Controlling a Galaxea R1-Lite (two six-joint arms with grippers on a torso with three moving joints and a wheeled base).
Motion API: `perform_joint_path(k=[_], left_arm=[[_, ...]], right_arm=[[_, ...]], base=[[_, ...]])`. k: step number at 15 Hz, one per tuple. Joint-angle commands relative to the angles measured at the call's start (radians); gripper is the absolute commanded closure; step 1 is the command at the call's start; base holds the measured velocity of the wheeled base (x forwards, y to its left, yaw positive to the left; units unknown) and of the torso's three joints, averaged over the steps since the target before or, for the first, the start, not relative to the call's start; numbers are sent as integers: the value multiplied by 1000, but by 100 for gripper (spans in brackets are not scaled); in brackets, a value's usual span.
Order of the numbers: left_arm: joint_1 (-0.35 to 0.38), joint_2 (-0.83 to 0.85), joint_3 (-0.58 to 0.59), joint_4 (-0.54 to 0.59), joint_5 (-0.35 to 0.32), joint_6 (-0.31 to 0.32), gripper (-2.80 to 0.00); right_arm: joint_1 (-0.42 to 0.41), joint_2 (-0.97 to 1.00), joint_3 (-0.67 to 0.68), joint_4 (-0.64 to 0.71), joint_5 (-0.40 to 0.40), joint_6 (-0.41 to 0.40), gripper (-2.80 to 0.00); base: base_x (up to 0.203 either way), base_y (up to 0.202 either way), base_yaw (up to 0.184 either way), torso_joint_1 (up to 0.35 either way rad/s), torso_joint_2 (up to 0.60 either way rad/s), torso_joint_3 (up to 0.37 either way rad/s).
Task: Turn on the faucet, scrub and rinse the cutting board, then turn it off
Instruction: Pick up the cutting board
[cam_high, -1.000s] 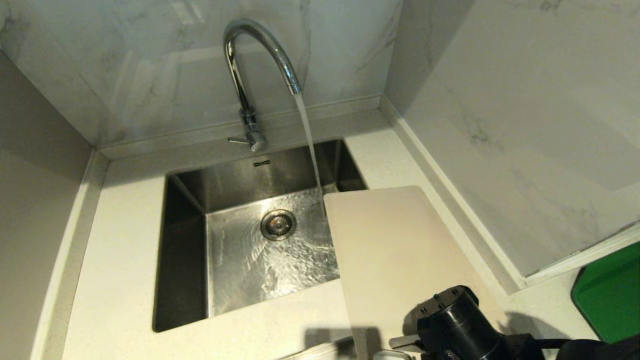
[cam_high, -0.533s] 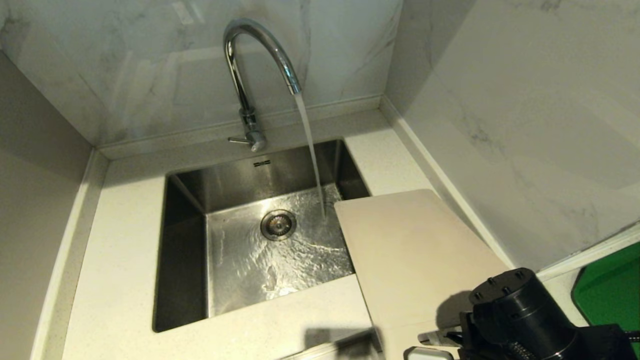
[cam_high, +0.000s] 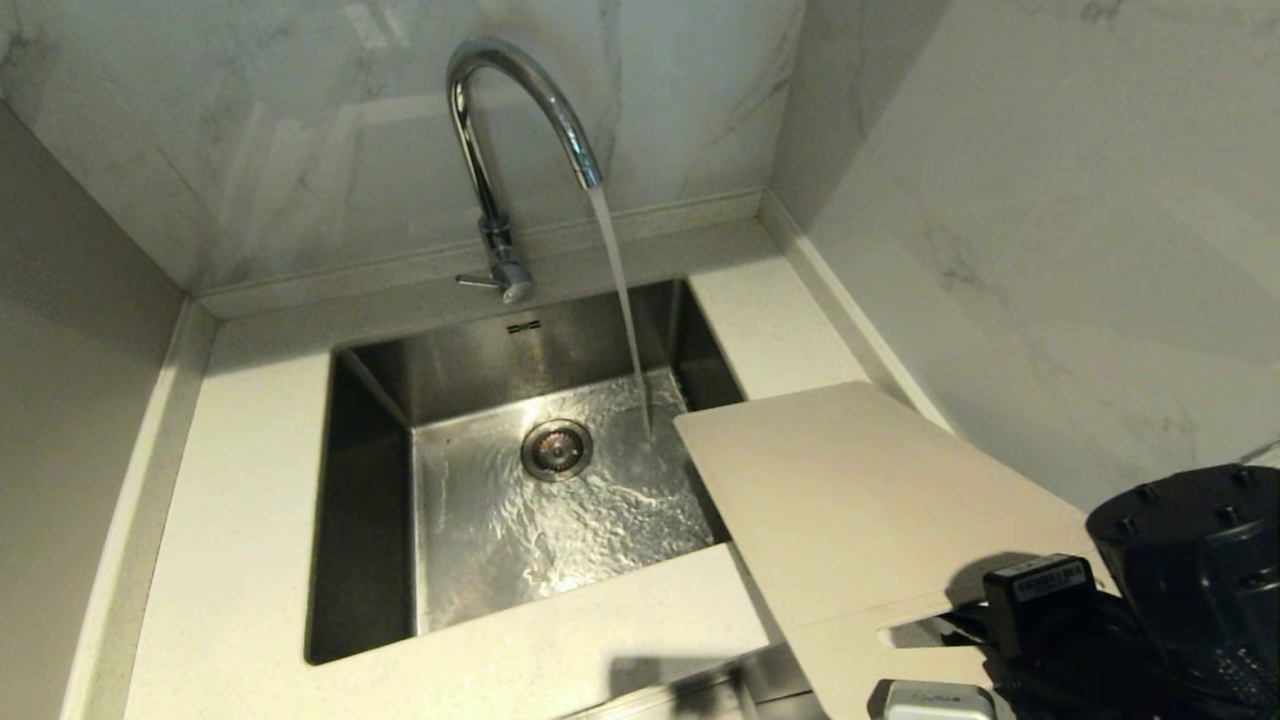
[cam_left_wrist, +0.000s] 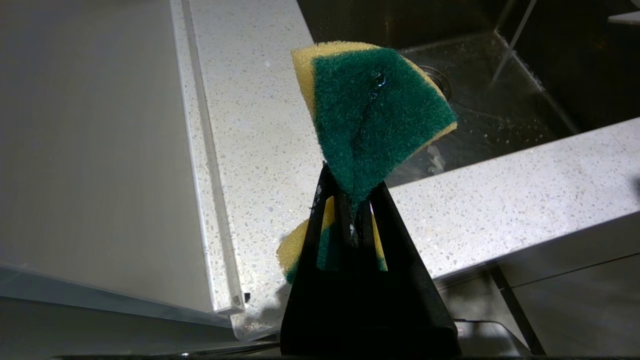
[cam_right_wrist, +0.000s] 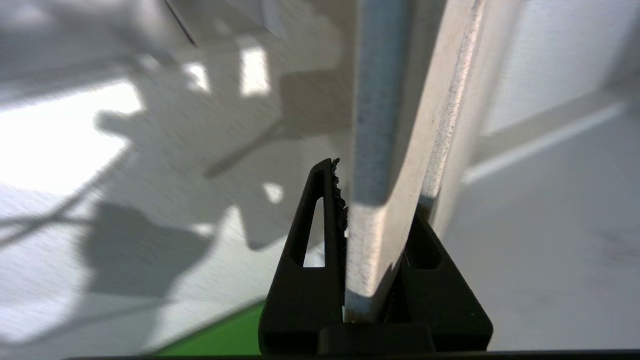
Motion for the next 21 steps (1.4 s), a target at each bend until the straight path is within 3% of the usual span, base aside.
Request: perform_joint_path(k=[1, 7, 16, 21], left_arm=[[0, 0, 2, 0, 0, 0, 0], [-1, 1, 2, 0, 0, 0, 0], [0, 0, 2, 0, 0, 0, 0], [0, 1, 2, 0, 0, 0, 0]], right_arm=[[1, -65, -13, 7, -32, -95, 0], [1, -87, -63, 10, -50, -237, 0], [1, -112, -98, 9, -40, -263, 0], [1, -107, -156, 11, 67, -323, 0]], base=[[0, 0, 0, 0, 0, 0], [0, 0, 0, 0, 0, 0], [0, 0, 0, 0, 0, 0], [0, 0, 0, 0, 0, 0]])
